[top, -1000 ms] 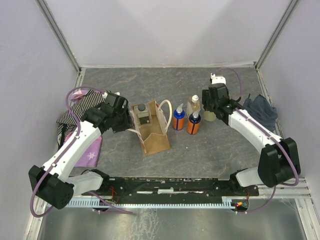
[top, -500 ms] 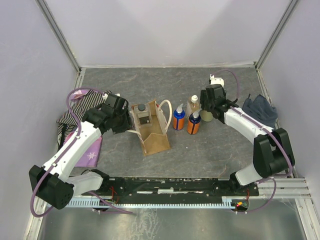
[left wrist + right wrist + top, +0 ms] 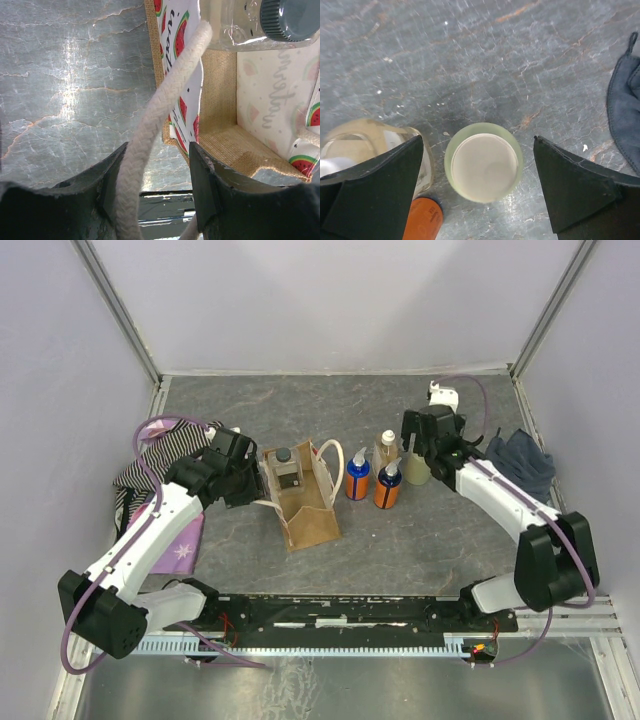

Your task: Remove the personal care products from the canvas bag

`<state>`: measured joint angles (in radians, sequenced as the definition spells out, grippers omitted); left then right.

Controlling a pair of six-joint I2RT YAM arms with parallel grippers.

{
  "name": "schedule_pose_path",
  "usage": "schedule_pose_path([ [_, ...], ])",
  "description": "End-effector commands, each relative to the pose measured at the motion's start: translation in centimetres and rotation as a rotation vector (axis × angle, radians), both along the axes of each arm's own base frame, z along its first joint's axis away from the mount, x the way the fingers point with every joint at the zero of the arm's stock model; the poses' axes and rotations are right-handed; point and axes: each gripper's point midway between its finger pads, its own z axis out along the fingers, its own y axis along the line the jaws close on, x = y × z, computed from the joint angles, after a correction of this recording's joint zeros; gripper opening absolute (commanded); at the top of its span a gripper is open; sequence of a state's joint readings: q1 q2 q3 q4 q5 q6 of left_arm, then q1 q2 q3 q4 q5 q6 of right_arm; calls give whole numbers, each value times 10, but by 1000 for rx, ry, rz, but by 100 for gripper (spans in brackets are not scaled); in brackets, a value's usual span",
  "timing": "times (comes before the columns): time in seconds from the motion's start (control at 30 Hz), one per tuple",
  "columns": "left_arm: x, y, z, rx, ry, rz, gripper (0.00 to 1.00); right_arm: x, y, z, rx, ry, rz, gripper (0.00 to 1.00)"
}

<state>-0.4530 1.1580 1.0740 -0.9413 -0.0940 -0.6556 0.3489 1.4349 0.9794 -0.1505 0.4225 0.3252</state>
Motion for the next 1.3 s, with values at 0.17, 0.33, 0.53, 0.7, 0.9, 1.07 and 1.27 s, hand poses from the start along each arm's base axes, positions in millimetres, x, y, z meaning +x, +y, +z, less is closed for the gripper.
schedule_pose_path([
  [0.17, 7, -2, 12, -14, -42, -5, 56, -34, 68, 165, 198, -290, 286, 95],
  [0.33, 11, -7, 16, -40, -54, 2, 56, -72, 153, 215, 318, -284, 635, 93],
  [0.53, 19, -16, 24, -77, -64, 2, 56, -111, 236, 224, 409, -207, 894, 93],
  [0.7, 21, -18, 28, -89, -74, 5, 56, -118, 280, 204, 440, -86, 958, 91],
  [0.9, 20, -19, 29, -98, -77, 6, 56, -117, 321, 166, 437, 45, 954, 90],
  [1.07, 18, -16, 32, -93, -84, 5, 56, -106, 337, 121, 411, 138, 918, 89],
  [1.27, 17, -15, 36, -92, -91, 4, 56, -91, 339, 70, 325, 194, 862, 89],
])
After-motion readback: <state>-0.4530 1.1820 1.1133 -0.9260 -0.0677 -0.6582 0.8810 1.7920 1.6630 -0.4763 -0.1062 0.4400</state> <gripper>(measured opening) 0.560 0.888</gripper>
